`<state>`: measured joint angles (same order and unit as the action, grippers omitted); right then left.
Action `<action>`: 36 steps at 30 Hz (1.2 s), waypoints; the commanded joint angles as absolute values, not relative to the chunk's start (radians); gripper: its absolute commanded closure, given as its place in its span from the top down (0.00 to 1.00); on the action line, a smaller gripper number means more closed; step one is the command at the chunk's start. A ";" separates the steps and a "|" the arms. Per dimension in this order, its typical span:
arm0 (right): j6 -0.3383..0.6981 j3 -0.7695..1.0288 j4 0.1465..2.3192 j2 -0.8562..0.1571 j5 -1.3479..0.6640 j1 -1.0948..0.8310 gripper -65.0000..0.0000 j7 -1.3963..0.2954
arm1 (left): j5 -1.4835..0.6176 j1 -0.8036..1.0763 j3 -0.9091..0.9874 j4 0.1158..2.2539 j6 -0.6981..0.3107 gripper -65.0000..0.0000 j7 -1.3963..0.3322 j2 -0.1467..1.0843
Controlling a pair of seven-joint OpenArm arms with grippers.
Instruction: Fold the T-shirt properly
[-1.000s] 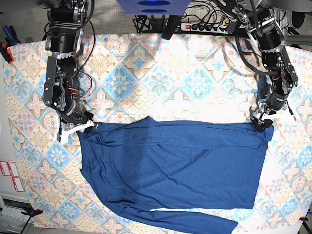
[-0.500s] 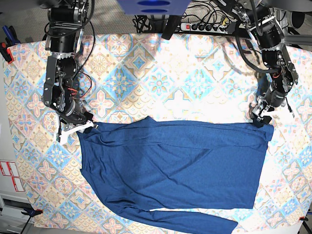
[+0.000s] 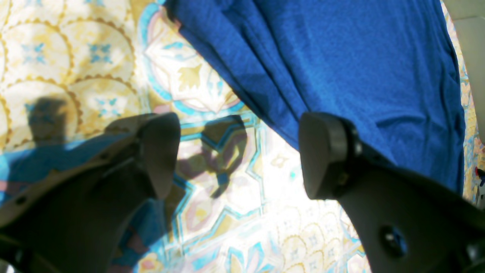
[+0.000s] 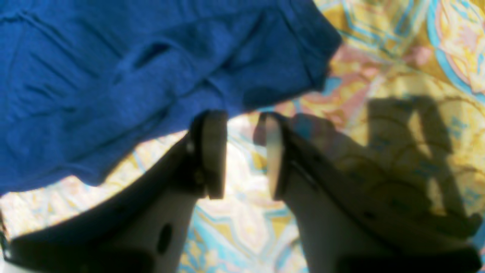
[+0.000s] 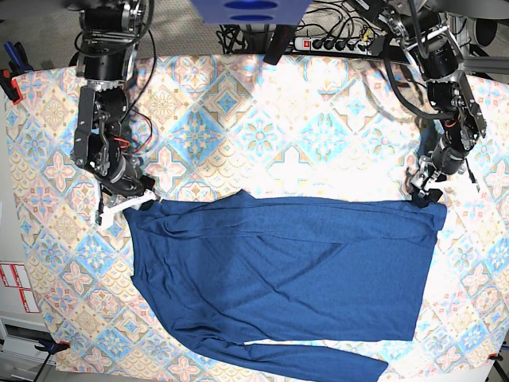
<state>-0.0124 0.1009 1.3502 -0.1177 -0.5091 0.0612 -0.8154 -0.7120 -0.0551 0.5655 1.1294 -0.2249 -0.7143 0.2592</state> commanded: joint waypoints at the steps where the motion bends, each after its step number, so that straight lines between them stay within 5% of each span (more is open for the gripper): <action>1: -0.002 0.105 1.377 -0.116 -0.518 0.079 0.27 -0.803 | -0.727 -0.068 0.568 1.145 -0.234 0.73 -0.702 0.272; 36: -0.002 0.101 1.383 -0.101 -0.518 0.081 0.27 -0.803 | -0.725 -0.216 0.570 0.949 -0.234 0.73 -0.696 0.294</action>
<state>-0.0086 0.0986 1.3617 -0.0963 -0.5064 0.0631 -0.8196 -0.7116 -0.1986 0.5690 0.9329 -0.2230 -0.7074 0.2790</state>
